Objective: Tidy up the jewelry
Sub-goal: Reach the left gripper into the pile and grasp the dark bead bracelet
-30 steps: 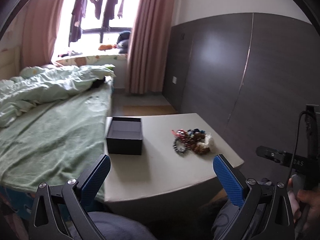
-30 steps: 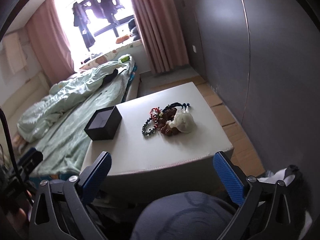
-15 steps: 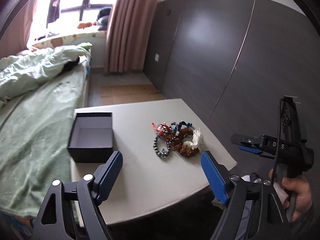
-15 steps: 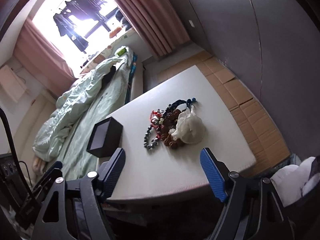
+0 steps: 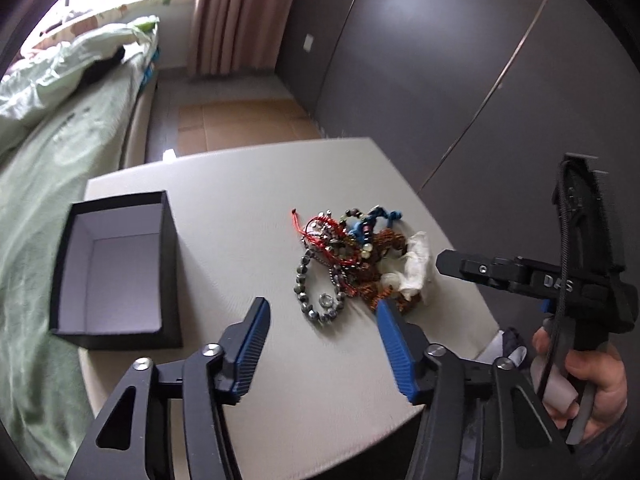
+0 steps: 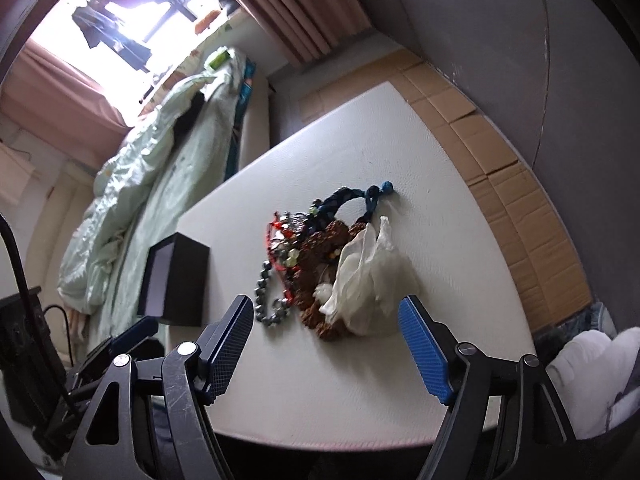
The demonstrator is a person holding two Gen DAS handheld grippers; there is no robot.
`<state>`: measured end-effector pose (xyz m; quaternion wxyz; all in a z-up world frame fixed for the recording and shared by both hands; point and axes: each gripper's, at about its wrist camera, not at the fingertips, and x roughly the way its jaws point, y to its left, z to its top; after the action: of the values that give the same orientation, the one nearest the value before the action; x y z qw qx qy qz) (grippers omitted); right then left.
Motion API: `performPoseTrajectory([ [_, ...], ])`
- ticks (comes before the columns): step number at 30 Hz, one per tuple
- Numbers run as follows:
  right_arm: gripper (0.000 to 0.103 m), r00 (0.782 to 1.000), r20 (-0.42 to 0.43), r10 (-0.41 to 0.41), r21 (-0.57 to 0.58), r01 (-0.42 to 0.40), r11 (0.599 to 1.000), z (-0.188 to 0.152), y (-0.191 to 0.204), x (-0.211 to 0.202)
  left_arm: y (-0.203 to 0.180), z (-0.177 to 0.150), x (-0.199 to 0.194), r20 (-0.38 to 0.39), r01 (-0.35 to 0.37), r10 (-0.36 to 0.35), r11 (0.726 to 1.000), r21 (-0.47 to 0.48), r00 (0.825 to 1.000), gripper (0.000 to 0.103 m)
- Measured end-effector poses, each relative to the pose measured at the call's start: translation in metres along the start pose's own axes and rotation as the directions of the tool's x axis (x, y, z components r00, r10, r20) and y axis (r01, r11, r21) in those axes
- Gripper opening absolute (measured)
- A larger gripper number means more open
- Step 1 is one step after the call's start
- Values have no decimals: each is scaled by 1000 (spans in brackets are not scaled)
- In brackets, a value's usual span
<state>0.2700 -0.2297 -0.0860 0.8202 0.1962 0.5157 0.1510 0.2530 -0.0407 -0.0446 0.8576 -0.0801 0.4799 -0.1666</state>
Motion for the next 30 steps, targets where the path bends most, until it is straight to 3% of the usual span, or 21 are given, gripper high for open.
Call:
performPoseTrajectory([
  [6,76,999,-30,-15,-2,15,1000,12,-4,21,5,19,45,-108,-26,27,1000,13,994,48],
  [9,68,998,-56,-42,0,42,999,14,-6,35,9,25,66,-146,-48,50,999,20,988,38],
  [14,63,996,-65,-67,-6,67,998,17,-5,46,18,30,95,-200,-67,70,998,20,977,37],
  [17,47,992,-64,-108,-26,106,994,19,-6,49,15,30,102,-189,-90,98,995,53,977,36],
  [19,17,990,-56,-133,-24,132,991,20,-9,48,9,28,103,-180,-120,135,988,92,974,36],
  [20,10,990,-53,-129,-11,129,992,21,-12,47,6,25,103,-172,-141,160,983,116,972,33],
  [21,6,992,-51,-119,-1,119,993,21,-15,45,5,23,102,-165,-167,189,976,137,968,23],
  [23,5,997,-38,-65,20,66,998,21,-19,40,4,20,100,-166,-180,203,973,142,965,9],
  [30,4,999,52,14,16,-15,1000,16,-9,15,5,10,76,-142,-101,117,988,116,983,9],
])
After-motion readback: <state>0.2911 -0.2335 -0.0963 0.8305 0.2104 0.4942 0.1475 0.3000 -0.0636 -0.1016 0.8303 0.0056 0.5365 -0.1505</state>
